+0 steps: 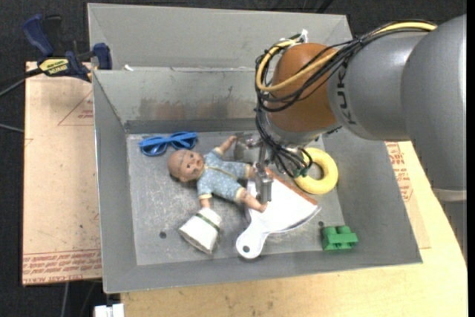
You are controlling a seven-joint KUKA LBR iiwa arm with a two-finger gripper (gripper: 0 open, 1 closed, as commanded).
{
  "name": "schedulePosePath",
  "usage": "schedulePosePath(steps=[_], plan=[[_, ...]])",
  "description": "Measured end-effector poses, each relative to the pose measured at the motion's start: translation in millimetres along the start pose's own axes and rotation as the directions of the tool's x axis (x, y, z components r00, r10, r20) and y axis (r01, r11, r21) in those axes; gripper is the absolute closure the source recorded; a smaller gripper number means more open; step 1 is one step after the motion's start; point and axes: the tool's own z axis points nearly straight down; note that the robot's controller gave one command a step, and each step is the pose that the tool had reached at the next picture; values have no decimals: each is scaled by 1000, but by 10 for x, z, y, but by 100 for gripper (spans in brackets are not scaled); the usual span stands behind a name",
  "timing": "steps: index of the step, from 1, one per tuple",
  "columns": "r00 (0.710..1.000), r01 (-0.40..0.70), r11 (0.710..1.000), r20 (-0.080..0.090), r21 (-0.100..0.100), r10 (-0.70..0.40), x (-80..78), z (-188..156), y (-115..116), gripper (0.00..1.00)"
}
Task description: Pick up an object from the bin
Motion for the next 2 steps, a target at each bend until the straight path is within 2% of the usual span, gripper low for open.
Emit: schedulePosePath(steps=[1,2], plan=[[1000,18,1000,-4,-3,-18,23,70,160,0],[999,-53,999,1,0,53,39,52,260,100]])
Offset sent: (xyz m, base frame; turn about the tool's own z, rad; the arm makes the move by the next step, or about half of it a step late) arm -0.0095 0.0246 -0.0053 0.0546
